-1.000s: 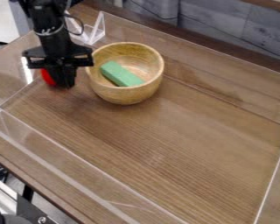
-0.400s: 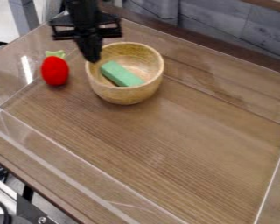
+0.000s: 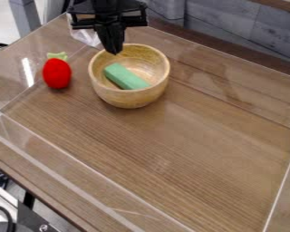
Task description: Move the red fruit to the right
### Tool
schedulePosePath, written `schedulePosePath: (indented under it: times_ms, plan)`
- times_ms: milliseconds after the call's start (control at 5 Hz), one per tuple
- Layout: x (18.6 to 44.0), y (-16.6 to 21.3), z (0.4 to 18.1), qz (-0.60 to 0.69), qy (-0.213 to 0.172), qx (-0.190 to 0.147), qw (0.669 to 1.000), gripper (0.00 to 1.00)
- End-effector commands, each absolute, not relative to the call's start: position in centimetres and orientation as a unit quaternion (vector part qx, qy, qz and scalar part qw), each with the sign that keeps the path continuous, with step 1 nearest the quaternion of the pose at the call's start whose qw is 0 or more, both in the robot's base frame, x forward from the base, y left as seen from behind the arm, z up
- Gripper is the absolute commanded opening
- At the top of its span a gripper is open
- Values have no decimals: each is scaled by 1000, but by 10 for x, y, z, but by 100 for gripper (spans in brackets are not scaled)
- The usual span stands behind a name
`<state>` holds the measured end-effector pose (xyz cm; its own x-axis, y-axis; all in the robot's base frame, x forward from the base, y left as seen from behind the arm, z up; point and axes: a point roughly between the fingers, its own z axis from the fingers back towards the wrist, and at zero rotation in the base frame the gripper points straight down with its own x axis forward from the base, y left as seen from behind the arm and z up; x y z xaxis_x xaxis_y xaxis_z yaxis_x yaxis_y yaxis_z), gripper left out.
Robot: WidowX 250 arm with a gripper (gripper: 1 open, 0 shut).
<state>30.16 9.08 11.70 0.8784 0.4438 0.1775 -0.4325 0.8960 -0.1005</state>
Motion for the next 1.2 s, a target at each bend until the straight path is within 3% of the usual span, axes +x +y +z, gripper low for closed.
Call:
schedulePosePath:
  times_ms: [0, 200, 600, 1000]
  plan:
    - [298, 117, 134, 250, -130, -17, 959, 100]
    - [287, 146, 128, 284, -127, -4, 950, 100]
    - [278, 165, 86, 360, -113, 23, 926, 100]
    - [291, 204, 74, 388, -103, 33, 915, 100]
